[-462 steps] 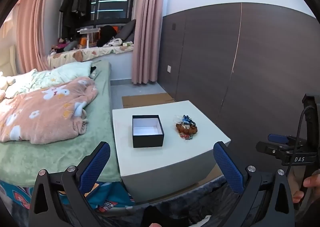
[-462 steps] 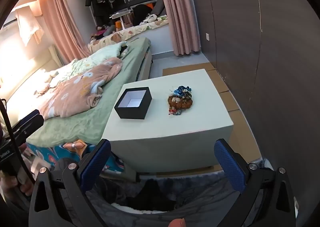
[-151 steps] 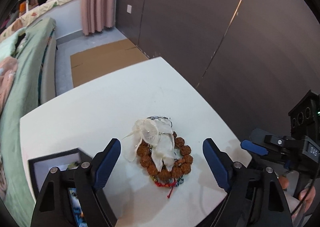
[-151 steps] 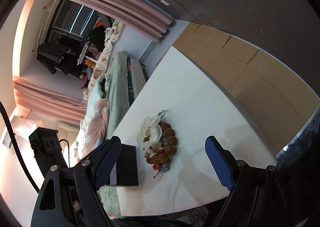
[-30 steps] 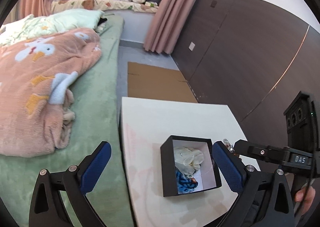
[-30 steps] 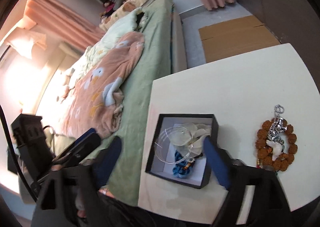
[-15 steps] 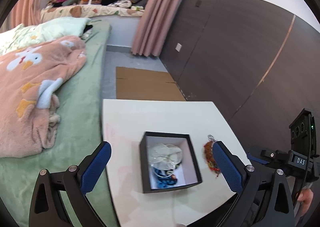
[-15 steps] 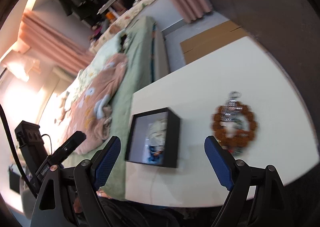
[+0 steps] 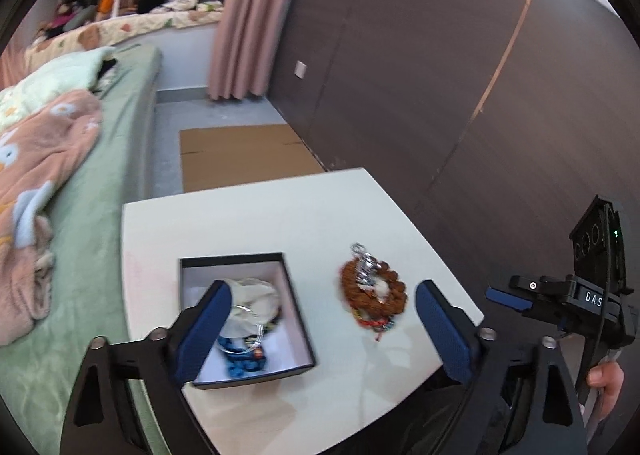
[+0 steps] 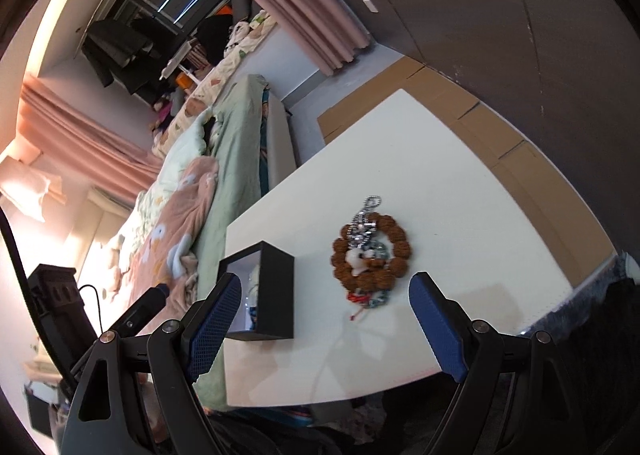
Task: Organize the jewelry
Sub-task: 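Grasp the silver chain on the brown bead bracelet with the left gripper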
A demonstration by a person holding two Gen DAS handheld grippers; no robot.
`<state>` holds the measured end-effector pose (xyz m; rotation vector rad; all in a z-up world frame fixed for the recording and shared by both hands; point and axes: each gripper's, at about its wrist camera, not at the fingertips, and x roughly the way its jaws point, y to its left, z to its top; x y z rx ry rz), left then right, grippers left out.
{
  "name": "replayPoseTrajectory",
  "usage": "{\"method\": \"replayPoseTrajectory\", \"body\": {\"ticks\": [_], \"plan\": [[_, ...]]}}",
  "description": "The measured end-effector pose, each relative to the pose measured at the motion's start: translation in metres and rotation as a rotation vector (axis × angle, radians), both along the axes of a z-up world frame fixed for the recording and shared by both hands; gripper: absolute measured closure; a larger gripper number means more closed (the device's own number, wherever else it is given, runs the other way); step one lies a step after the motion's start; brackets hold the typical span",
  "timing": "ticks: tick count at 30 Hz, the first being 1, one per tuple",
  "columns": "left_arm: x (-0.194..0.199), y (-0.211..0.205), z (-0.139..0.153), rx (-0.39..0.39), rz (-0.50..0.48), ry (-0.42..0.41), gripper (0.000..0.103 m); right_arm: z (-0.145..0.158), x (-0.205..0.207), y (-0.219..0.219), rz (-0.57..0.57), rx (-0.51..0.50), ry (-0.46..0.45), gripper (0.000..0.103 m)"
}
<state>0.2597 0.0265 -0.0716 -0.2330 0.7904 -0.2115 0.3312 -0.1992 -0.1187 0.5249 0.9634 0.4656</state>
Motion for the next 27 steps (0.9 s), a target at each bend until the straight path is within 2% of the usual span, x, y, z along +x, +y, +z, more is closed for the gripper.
{"method": "replayPoseTrajectory", "body": {"ticks": [2, 8, 11, 20, 27], "plan": [[0.006, -0.01, -0.003, -0.002, -0.02, 0.02, 0.027, -0.005, 0.0, -0.008, -0.018, 0.014, 0.001, 0.017], [0.025, -0.034, -0.016, -0.003, -0.057, 0.079, 0.048, -0.028, 0.006, -0.034, -0.063, 0.084, 0.015, 0.017], [0.037, -0.043, -0.022, -0.003, -0.069, 0.107, 0.05, -0.04, 0.008, -0.042, -0.071, 0.104, 0.025, 0.017], [0.076, -0.076, -0.039, 0.068, -0.127, 0.154, 0.051, -0.065, 0.019, -0.066, -0.097, 0.154, 0.053, 0.017], [0.1, -0.111, -0.066, 0.219, -0.21, 0.18, 0.052, -0.079, 0.027, -0.081, -0.126, 0.17, 0.071, 0.017]]}}
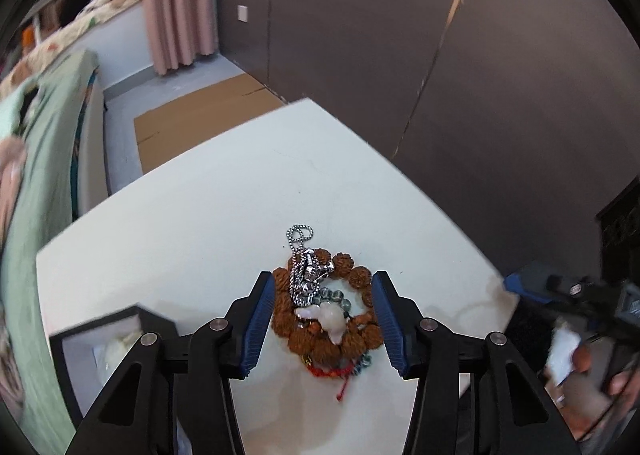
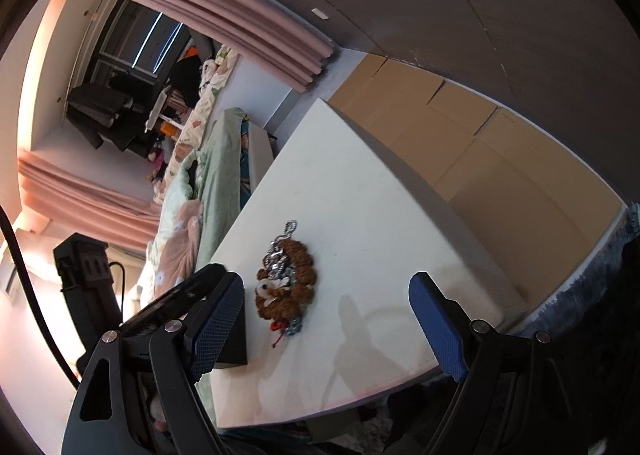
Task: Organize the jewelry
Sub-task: 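Grasp the silver chain on the brown bead bracelet with the left gripper, then lift silver chain toward box with left gripper while right gripper reaches brown bracelet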
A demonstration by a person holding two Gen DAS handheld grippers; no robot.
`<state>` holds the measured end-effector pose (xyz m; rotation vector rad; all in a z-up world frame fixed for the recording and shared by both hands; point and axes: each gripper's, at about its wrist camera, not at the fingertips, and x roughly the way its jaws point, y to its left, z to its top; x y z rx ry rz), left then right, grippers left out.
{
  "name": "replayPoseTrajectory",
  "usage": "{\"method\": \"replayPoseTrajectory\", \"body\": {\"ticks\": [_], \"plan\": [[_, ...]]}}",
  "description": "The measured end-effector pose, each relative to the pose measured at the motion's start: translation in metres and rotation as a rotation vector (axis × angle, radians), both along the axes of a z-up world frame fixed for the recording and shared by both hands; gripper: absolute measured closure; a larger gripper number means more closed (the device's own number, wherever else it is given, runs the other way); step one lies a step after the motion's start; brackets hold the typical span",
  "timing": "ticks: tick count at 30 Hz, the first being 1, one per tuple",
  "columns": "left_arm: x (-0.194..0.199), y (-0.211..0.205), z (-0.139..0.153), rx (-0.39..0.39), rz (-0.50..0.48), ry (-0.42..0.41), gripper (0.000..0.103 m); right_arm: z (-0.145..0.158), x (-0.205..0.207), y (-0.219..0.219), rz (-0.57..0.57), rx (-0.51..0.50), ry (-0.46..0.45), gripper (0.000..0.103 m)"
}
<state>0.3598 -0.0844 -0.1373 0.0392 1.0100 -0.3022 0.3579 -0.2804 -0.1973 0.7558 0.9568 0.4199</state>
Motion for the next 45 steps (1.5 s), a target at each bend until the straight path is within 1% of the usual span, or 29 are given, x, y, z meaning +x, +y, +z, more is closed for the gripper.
{"method": "replayPoseTrajectory", "body": {"ticks": [4, 9, 14, 18, 20, 21, 22, 23, 24, 26, 27, 28, 29, 30, 31, 35, 40, 43, 45], "plan": [[0.01, -0.009, -0.017, 0.075, -0.024, 0.025, 0.053, -0.007, 0.006, -0.003, 0.0, -0.002, 0.017, 0.017], [0.022, -0.015, -0.037, 0.186, -0.033, 0.048, 0.053, -0.015, 0.01, -0.008, -0.003, -0.001, 0.031, 0.017], [0.027, -0.023, -0.04, 0.229, -0.065, 0.029, 0.053, -0.015, 0.013, -0.007, 0.002, -0.001, 0.028, 0.017], [0.027, -0.032, -0.041, 0.293, -0.113, 0.004, 0.053, -0.014, 0.011, -0.001, 0.004, -0.012, 0.027, 0.017], [0.026, -0.036, -0.043, 0.31, -0.141, 0.0, 0.053, -0.014, 0.011, 0.001, 0.005, -0.013, 0.029, 0.017], [0.026, -0.037, -0.044, 0.306, -0.158, 0.001, 0.054, -0.014, 0.011, 0.001, 0.005, -0.014, 0.029, 0.017], [0.026, -0.036, -0.045, 0.295, -0.168, 0.01, 0.061, -0.014, 0.01, 0.001, 0.007, -0.013, 0.03, 0.017], [0.027, -0.035, -0.047, 0.28, -0.171, 0.02, 0.066, -0.014, 0.01, 0.003, 0.007, -0.014, 0.032, 0.017], [0.027, -0.034, -0.046, 0.279, -0.17, 0.016, 0.068, -0.015, 0.01, 0.003, 0.007, -0.015, 0.033, 0.017], [0.026, -0.033, -0.043, 0.276, -0.17, 0.007, 0.075, -0.014, 0.01, 0.005, 0.009, -0.019, 0.037, 0.017], [0.025, -0.031, -0.041, 0.259, -0.168, 0.006, 0.076, -0.014, 0.01, 0.004, 0.009, -0.02, 0.037, 0.017], [0.024, -0.028, -0.038, 0.24, -0.163, 0.001, 0.08, -0.014, 0.01, 0.004, 0.007, -0.02, 0.039, 0.017], [0.023, -0.024, -0.034, 0.214, -0.155, -0.005, 0.092, -0.014, 0.011, 0.003, 0.006, -0.02, 0.04, 0.017], [0.022, -0.021, -0.03, 0.192, -0.147, -0.007, 0.093, -0.014, 0.011, 0.003, 0.006, -0.021, 0.042, 0.017], [0.022, -0.019, -0.027, 0.179, -0.138, -0.009, 0.101, -0.014, 0.011, 0.003, 0.006, -0.022, 0.043, 0.017], [0.019, -0.009, -0.02, 0.127, -0.13, -0.008, 0.101, -0.013, 0.013, 0.005, 0.013, -0.025, 0.046, 0.017], [0.016, 0.003, -0.007, 0.075, -0.088, -0.037, 0.101, -0.01, 0.015, 0.009, 0.023, -0.027, 0.04, 0.017], [0.013, 0.001, -0.001, 0.075, -0.099, -0.064, 0.101, -0.01, 0.014, 0.008, 0.026, -0.028, 0.036, 0.017], [0.012, 0.001, 0.005, 0.073, -0.085, -0.096, 0.101, -0.01, 0.013, 0.008, 0.026, -0.027, 0.039, 0.017]]}}
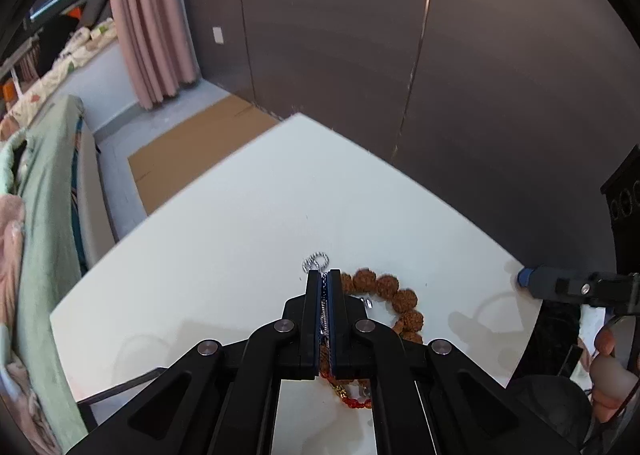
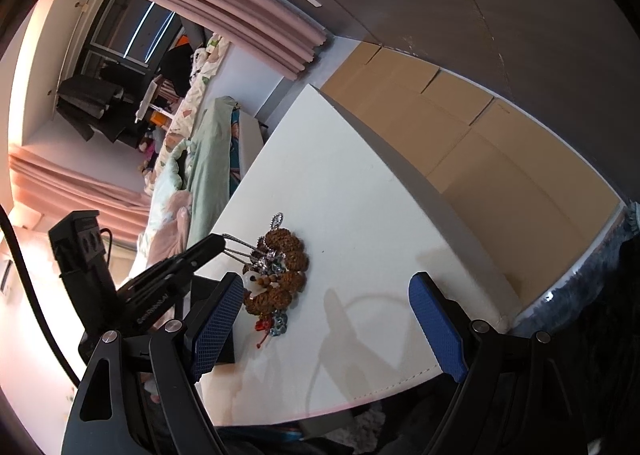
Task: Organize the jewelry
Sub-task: 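Lift silver chain toward box with left gripper while right gripper reaches brown bracelet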
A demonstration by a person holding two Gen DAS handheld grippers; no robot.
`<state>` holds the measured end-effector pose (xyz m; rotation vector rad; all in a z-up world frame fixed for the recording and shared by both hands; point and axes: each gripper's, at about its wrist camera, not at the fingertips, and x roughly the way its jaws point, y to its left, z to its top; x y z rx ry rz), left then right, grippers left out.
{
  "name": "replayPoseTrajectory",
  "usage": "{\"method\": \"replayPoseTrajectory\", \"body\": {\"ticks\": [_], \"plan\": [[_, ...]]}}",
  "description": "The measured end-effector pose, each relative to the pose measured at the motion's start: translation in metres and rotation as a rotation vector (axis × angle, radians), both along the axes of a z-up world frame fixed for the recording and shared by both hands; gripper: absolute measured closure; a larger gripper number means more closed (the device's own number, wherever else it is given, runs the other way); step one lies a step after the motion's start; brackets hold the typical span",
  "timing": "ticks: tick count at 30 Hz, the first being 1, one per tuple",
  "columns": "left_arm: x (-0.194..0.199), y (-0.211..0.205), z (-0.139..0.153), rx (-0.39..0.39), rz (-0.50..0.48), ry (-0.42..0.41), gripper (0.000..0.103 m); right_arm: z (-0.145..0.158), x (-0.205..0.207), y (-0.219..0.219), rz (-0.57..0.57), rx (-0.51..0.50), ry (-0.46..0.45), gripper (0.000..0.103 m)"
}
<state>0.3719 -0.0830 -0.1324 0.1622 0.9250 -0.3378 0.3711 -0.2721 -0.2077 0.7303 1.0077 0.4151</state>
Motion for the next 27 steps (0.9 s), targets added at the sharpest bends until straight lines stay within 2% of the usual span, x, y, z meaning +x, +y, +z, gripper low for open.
{"method": "replayPoseTrajectory", "body": {"ticks": [9, 15, 17, 20, 27], "plan": [[-0.013, 0.021, 0.055, -0.099, 0.054, -0.102, 0.101, 0.009, 0.001, 0.005, 0.008, 0.012, -0.005, 0.017], [-0.025, 0.034, 0.091, -0.148, 0.087, -0.166, 0.101, 0.016, 0.015, 0.03, 0.066, -0.051, 0.021, 0.017], [-0.029, 0.038, 0.101, -0.155, 0.092, -0.186, 0.101, 0.016, 0.023, 0.039, 0.093, -0.074, 0.037, 0.02], [-0.036, 0.042, 0.118, -0.16, 0.099, -0.224, 0.101, 0.012, 0.033, 0.052, 0.122, -0.104, 0.078, 0.032], [-0.052, 0.063, 0.155, -0.181, 0.124, -0.297, 0.101, 0.005, 0.058, 0.086, 0.189, -0.261, 0.127, 0.05]]}}
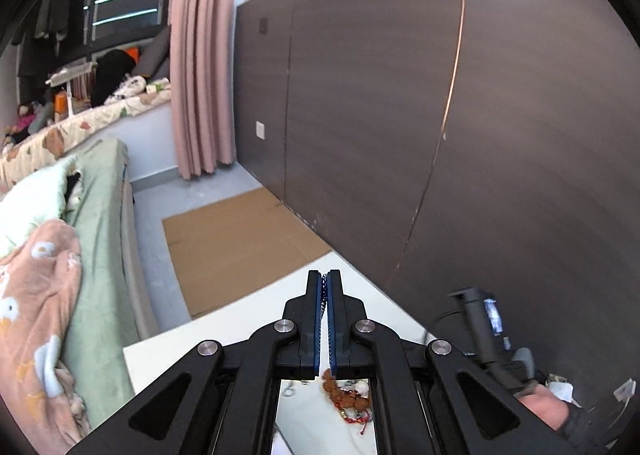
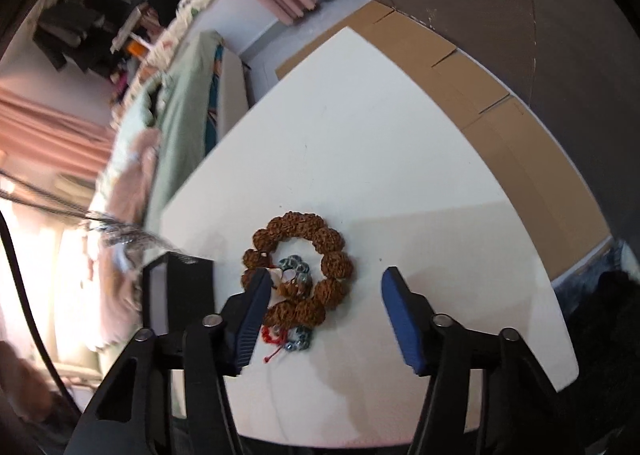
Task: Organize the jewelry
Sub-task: 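Lift silver chain toward box with left gripper while right gripper reaches brown bracelet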
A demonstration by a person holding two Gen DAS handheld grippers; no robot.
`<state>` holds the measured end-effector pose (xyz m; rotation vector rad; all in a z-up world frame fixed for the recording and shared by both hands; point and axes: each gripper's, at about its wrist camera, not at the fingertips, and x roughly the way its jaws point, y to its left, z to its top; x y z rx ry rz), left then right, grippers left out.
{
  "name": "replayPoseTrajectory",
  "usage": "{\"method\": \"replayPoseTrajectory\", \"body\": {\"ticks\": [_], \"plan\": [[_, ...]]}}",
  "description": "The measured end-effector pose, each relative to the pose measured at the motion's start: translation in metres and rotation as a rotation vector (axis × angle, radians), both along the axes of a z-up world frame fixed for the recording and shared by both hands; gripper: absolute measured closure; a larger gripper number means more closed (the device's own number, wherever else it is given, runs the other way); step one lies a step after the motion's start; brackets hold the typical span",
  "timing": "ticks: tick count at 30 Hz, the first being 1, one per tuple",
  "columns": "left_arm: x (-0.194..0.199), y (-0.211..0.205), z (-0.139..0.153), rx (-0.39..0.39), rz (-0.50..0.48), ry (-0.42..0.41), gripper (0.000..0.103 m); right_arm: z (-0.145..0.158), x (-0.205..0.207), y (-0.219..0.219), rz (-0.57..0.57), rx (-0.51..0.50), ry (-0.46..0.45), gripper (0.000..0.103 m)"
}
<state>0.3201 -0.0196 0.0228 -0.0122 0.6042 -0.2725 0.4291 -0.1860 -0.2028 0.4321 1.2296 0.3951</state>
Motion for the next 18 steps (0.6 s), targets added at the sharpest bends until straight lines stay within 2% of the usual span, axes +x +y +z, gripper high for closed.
{"method": "replayPoseTrajectory", "body": {"ticks": [5, 8, 9, 11, 13, 15, 18], "plan": [[-0.015, 0.023, 0.013, -0.018, 0.037, -0.026, 0.101, -0.006, 0.014, 0.012, 0.028, -0.114, 0.028, 0.051], [-0.023, 0.029, 0.017, -0.03, 0.049, -0.035, 0.101, -0.007, 0.016, 0.021, 0.037, -0.194, 0.028, 0.055], [-0.026, 0.032, 0.018, -0.034, 0.053, -0.038, 0.101, -0.007, 0.017, 0.024, 0.036, -0.227, 0.029, 0.058], [-0.03, 0.037, 0.02, -0.038, 0.058, -0.041, 0.101, -0.006, 0.019, 0.028, 0.038, -0.273, 0.028, 0.073], [-0.034, 0.042, 0.019, -0.044, 0.066, -0.038, 0.101, -0.005, 0.019, 0.03, 0.052, -0.263, 0.032, 0.083], [-0.039, 0.049, 0.017, -0.046, 0.077, -0.033, 0.101, 0.0, 0.015, 0.03, 0.041, -0.263, 0.019, 0.083], [-0.049, 0.063, 0.01, -0.057, 0.094, -0.024, 0.101, 0.013, 0.005, 0.025, 0.029, -0.206, -0.01, 0.083]]}}
